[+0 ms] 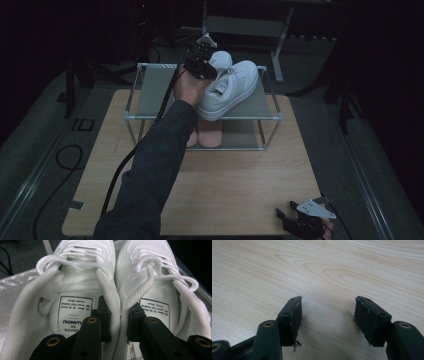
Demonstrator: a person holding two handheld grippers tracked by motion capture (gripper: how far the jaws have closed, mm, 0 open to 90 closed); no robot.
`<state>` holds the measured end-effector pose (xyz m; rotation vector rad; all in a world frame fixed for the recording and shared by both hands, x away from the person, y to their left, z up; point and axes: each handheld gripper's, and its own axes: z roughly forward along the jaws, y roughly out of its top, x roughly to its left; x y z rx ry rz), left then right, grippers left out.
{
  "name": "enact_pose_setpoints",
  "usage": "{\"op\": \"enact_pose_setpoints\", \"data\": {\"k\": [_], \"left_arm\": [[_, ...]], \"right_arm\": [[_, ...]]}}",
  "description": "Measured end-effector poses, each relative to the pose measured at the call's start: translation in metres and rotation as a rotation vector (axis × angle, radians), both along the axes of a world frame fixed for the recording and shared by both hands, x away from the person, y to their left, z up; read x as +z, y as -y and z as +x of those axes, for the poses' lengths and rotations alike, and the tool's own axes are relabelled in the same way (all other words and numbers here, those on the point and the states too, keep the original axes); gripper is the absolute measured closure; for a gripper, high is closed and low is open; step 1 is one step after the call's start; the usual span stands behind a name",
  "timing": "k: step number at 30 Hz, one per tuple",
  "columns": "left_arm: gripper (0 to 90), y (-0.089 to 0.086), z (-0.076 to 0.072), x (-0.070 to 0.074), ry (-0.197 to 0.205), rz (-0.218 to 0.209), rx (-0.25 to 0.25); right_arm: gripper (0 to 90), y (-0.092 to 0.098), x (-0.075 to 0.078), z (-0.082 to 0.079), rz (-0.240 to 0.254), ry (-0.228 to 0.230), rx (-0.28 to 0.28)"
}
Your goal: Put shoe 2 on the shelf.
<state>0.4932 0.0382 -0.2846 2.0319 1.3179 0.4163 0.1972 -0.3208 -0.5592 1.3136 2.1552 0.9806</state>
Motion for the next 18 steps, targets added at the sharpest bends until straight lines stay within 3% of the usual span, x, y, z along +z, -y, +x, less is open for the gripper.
{"op": "enact_pose_setpoints", "data": {"k": [18], "left_arm": [[77.0, -0.0084, 0.0072, -0.0026, -0.011, -0.021, 0.079]], "right_arm": [[38.3, 0.0, 0.0, 0.0001, 0.001, 0.0, 0.0]]}}
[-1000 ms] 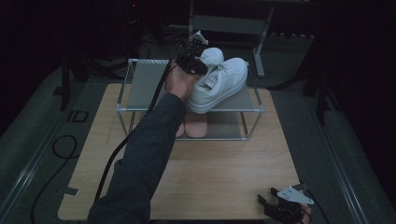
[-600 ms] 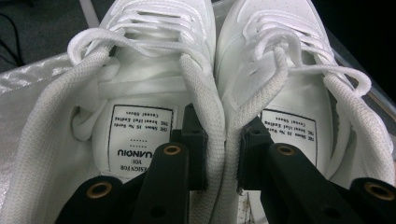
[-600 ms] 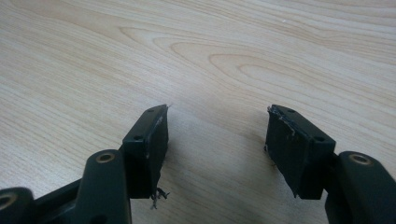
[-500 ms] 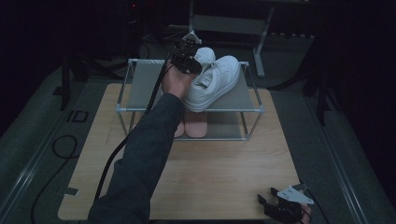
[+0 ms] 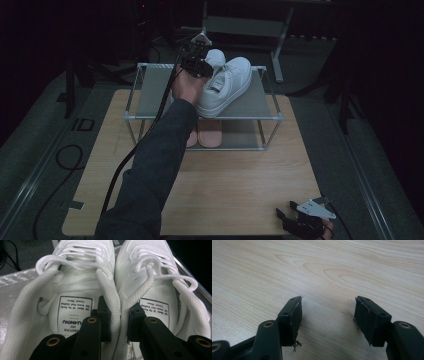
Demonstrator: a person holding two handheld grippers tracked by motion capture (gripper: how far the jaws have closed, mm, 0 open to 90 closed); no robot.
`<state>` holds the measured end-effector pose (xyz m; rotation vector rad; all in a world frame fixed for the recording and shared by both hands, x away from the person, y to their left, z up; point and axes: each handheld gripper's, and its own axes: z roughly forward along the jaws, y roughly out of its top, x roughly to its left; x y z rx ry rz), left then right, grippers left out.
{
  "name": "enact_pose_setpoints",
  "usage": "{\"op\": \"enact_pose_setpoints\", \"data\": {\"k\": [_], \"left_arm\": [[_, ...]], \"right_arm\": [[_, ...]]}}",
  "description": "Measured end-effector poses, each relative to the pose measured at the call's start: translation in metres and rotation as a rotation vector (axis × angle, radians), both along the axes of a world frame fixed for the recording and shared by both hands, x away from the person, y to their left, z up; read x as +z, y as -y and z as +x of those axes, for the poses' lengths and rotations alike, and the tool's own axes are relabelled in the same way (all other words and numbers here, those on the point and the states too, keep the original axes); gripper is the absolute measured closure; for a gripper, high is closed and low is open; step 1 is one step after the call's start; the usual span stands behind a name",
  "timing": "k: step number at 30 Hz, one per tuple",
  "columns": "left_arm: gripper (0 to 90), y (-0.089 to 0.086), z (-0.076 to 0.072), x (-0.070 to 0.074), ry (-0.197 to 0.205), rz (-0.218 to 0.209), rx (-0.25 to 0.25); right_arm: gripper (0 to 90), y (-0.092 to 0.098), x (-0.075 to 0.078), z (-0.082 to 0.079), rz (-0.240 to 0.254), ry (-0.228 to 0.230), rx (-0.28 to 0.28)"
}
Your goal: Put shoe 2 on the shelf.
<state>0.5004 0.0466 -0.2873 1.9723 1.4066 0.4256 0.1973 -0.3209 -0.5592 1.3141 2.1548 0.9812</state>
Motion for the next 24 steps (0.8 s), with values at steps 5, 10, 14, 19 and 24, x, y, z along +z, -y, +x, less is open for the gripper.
{"op": "enact_pose_setpoints", "data": {"k": [5, 10, 14, 19, 24], "left_arm": [[77.0, -0.002, 0.001, -0.002, 0.004, -0.001, 0.024], [76.9, -0.003, 0.002, -0.004, 0.001, 0.001, 0.052], [76.8, -0.007, 0.002, -0.006, -0.004, -0.019, 0.075], [76.7, -0.01, 0.003, -0.007, -0.007, -0.019, 0.1], [76.7, -0.013, 0.003, -0.007, -0.006, -0.022, 0.122]], "right_arm": [[38.3, 0.0, 0.0, 0.0, 0.0, 0.0, 0.0], [38.3, 0.0, 0.0, 0.0, 0.001, 0.0, 0.0], [38.3, 0.0, 0.0, 0.0, 0.001, 0.0, 0.001], [38.3, 0.0, 0.0, 0.0, 0.001, 0.0, 0.0], [38.3, 0.0, 0.0, 0.0, 0.0, 0.001, 0.001]]}}
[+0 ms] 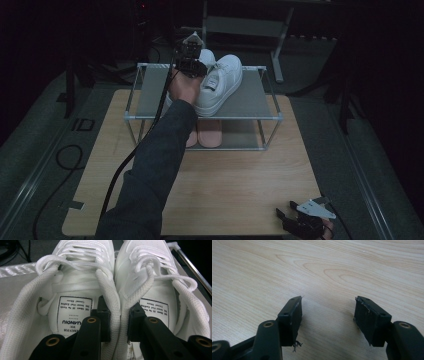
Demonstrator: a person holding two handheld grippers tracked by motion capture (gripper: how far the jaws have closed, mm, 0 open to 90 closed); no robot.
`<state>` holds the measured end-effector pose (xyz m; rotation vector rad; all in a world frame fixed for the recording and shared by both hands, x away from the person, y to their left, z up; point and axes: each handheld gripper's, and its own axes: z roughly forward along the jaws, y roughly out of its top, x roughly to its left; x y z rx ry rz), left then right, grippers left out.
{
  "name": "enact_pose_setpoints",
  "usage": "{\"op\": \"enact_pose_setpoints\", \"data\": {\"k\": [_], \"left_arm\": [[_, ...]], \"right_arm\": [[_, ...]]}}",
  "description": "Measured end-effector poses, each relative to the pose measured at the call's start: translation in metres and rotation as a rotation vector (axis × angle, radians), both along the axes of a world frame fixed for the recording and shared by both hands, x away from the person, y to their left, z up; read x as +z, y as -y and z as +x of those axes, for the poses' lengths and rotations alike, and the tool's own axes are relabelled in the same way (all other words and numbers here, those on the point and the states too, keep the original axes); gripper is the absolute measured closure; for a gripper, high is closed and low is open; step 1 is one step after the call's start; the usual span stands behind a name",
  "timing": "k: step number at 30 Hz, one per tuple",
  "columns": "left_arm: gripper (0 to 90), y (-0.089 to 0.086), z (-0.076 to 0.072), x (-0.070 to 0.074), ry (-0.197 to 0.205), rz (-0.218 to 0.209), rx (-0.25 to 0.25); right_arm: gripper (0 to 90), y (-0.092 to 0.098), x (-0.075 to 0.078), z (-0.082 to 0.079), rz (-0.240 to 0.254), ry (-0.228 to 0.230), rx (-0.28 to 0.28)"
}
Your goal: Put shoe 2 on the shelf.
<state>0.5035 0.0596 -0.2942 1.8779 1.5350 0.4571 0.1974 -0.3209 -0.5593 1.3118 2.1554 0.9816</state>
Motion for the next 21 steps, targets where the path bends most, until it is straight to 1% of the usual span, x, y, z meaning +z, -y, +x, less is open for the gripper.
{"op": "enact_pose_setpoints", "data": {"k": [2, 7, 9, 16, 21], "left_arm": [[76.7, -0.0003, -0.0002, 0.0001, -0.001, -0.003, 0.013], [76.7, -0.0012, -0.0004, -0.0002, -0.007, 0.002, 0.025], [76.6, -0.0016, -0.0002, -0.0007, -0.006, -0.005, 0.034], [76.7, -0.0031, 0.0002, -0.0009, -0.003, -0.001, 0.059], [76.6, -0.0046, 0.0007, -0.0019, -0.005, 0.002, 0.058]], "right_arm": [[38.3, 0.0, 0.0, 0.0, 0.0, 0.0, 0.0], [38.3, 0.0, 0.0, 0.0, 0.0, 0.0, 0.0], [38.3, -0.0001, 0.0, 0.0, 0.0, 0.0, -0.001], [38.3, 0.0, 0.0, 0.0, 0.0, 0.0, 0.0], [38.3, 0.0, 0.0, 0.0, 0.0, 0.0, 0.0]]}}
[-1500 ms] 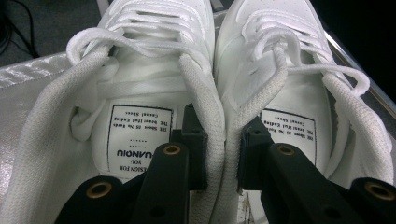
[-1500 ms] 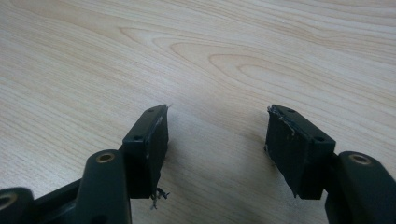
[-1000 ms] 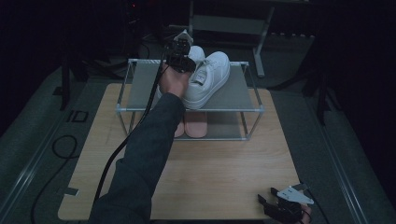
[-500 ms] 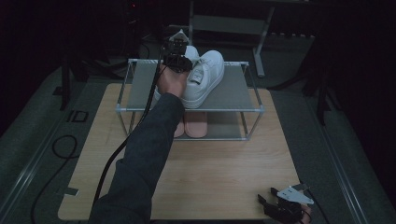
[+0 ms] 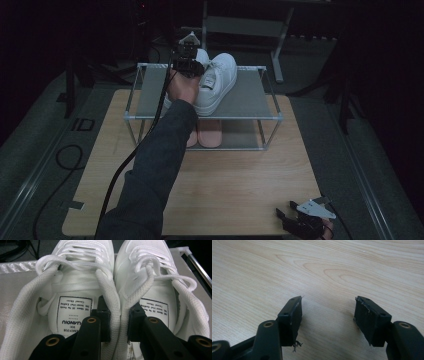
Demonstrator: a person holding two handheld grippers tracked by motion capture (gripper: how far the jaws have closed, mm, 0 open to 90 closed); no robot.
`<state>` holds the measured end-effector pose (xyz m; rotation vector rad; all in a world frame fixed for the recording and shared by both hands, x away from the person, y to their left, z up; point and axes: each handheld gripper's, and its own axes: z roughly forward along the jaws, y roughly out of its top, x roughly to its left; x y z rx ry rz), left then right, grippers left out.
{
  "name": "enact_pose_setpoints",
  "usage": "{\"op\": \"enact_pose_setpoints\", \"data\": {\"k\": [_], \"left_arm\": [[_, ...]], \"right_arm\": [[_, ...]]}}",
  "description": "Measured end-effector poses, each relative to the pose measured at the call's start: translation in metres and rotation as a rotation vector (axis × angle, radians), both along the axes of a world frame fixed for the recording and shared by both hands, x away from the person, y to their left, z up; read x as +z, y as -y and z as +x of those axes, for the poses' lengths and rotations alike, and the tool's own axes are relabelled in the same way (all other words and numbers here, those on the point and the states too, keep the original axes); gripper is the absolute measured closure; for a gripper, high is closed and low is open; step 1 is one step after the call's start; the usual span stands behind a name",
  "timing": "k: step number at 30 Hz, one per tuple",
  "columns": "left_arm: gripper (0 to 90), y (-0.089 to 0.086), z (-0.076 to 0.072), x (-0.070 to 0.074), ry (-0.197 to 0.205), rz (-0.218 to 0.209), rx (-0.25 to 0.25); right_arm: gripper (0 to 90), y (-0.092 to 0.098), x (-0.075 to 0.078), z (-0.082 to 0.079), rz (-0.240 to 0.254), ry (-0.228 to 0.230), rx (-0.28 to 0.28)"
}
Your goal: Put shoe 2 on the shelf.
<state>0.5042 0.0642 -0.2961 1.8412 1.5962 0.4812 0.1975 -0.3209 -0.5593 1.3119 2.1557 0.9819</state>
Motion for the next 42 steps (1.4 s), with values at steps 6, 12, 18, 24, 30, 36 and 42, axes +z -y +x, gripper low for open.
{"op": "enact_pose_setpoints", "data": {"k": [6, 12, 18, 24, 30, 36, 42], "left_arm": [[76.6, -0.0033, 0.0008, -0.0013, -0.006, -0.01, 0.009], [76.5, -0.0057, 0.0015, -0.003, -0.004, -0.01, 0.027], [76.4, -0.0073, 0.001, -0.0038, 0.004, -0.018, 0.053], [76.2, -0.0099, 0.0006, -0.0049, 0.007, -0.018, 0.07], [75.9, -0.0083, -0.0002, -0.0055, 0.011, -0.02, 0.091], [75.7, -0.0078, -0.0005, -0.0058, 0.012, -0.032, 0.11], [75.7, -0.0061, 0.0006, -0.0061, 0.009, -0.047, 0.12]], "right_arm": [[38.3, 0.0, 0.0, 0.0001, 0.0, 0.0, 0.0], [38.3, 0.0, 0.0, 0.0001, 0.001, 0.0, 0.0], [38.3, 0.0, 0.0, 0.0001, 0.002, -0.001, -0.001], [38.3, 0.0001, -0.0001, 0.0002, 0.002, 0.001, 0.0], [38.3, -0.0001, -0.0001, 0.0004, 0.002, 0.001, -0.001], [38.3, -0.0002, -0.0001, 0.0004, 0.002, 0.001, -0.001], [38.3, -0.0001, -0.0001, 0.0004, 0.001, 0.001, -0.001]]}}
